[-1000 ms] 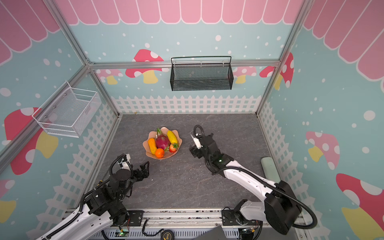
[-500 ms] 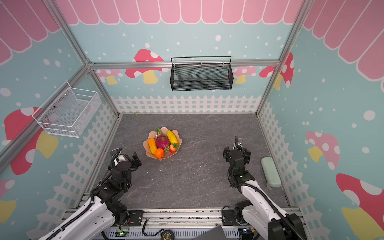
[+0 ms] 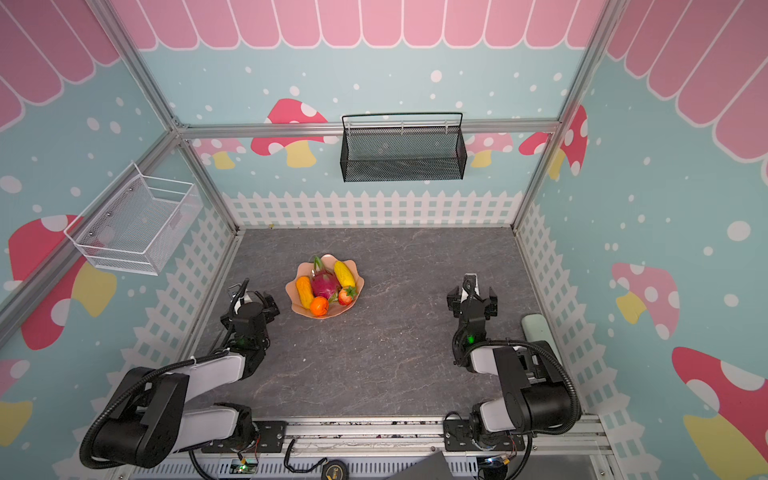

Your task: Place and organize the fake fruits in the fruit bowl

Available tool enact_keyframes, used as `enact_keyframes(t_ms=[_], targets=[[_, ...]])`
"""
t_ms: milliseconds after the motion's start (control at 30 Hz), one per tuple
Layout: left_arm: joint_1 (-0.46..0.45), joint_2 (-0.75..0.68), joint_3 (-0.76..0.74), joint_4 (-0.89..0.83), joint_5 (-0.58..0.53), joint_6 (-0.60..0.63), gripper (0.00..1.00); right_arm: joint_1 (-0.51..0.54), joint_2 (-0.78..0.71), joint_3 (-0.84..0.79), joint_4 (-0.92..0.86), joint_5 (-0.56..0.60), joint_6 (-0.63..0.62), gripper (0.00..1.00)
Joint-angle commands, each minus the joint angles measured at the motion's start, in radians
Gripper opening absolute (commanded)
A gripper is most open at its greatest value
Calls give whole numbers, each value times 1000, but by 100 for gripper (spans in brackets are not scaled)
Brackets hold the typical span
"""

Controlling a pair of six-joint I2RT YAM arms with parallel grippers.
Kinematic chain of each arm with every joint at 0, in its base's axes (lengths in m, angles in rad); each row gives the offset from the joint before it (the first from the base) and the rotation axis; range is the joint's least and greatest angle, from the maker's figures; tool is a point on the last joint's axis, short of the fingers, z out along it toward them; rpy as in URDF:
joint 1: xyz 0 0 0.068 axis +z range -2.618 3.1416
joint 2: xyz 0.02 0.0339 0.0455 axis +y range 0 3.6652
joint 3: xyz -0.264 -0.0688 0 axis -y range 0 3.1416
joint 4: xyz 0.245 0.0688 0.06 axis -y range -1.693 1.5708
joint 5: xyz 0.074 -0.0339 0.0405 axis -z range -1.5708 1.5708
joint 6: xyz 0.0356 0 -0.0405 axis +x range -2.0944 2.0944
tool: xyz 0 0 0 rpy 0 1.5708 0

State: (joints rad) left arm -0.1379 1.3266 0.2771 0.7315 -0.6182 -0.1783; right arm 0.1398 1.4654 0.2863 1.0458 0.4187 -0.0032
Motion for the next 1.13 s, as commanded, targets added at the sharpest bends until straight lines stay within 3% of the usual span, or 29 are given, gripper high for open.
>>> enact_keyframes(t_ms=[0,33,133,200,233,267,300,333,367,400,600,667,800,900,1100], targets=[[15,131,-59,440,76,115,100,-42,25,2,92,-111,-30,98],[12,190,-80,573,94,145,100,-58,29,1,102,-149,-26,98],[3,140,-45,411,152,141,100,-95,37,22,61,-229,-2,98],[13,196,5,357,185,142,100,-136,27,27,39,-313,16,98],[6,262,22,440,165,179,100,-140,20,1,82,-377,-7,98],[-3,245,35,374,159,176,100,-139,29,-50,183,-442,-42,98],[0,198,54,248,180,153,100,-137,35,-83,244,-440,-47,98],[7,212,56,275,198,158,100,-137,59,-127,346,-391,-32,98],[5,251,43,379,170,178,100,-137,59,-115,337,-327,-6,98],[-2,236,41,358,154,170,100,-137,50,-71,239,-276,25,98],[-4,214,59,275,155,158,100,-140,56,-87,268,-279,22,98],[-5,241,48,353,149,177,100,-139,52,-84,254,-278,22,98],[-4,237,51,342,150,174,100,-139,53,-85,257,-278,22,98],[19,223,89,228,196,149,100,-140,53,-85,258,-278,22,98],[21,222,84,236,194,147,100,-140,52,-85,257,-278,22,98]])
